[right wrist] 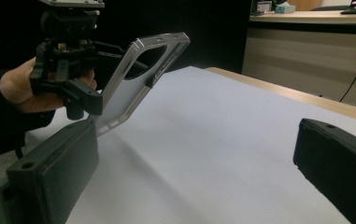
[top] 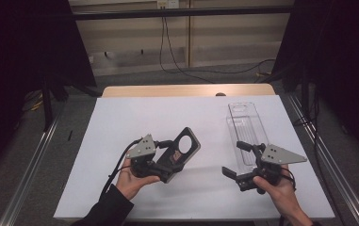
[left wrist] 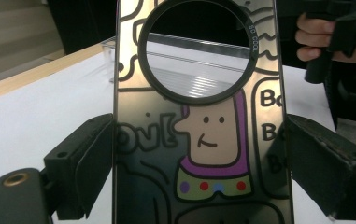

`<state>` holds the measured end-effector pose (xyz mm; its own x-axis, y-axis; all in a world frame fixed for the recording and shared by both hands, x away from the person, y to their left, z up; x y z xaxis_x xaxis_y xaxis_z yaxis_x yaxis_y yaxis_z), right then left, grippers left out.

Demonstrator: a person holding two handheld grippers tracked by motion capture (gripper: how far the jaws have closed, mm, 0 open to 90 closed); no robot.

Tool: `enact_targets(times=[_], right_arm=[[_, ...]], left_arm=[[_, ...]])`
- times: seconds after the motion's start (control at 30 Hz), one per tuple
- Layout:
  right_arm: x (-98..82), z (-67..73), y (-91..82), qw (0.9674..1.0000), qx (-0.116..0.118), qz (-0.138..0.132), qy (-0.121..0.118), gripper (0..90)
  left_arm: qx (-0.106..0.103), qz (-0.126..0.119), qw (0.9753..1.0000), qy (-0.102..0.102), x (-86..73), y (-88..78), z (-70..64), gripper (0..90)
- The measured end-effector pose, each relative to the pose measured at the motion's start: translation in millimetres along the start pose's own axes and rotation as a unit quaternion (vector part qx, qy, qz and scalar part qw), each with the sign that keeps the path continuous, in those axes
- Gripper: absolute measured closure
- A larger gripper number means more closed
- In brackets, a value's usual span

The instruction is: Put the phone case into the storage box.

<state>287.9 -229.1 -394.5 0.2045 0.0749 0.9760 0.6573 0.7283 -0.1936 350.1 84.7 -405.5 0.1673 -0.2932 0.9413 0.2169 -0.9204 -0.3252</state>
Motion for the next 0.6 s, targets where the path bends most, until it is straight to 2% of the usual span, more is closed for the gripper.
enact_targets(times=[0.3,0.37,0.6], right_arm=[[11.1,6.0,21.1,0.9998,0.019,-0.004,-0.008,0.1],[12.1,7.6,25.1,0.9997,0.020,-0.006,-0.012,0.0],[19.2,9.9,35.3,0.9989,0.041,-0.008,-0.020,0.3]], left_arm=[[-0.024,0.001,0.9997,0.009,-0.1,-7.1,-7.1,12.2],[-0.034,-0.005,0.9994,0.006,1.7,-8.6,-8.5,12.2],[-0.047,-0.003,0.9989,0.001,4.1,-12.0,-9.3,12.2]])
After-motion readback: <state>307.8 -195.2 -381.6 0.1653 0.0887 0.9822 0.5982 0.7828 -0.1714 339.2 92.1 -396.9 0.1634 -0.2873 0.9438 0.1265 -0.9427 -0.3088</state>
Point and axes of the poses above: each handheld gripper's, and its own axes: y roughly forward along the jaws, x roughly out of its top, z roughly to its left, the point moved 2 cm from there along y, roughly forward along the jaws, and after that the axes turned 3 degrees about -x, right-handed, at the moved point
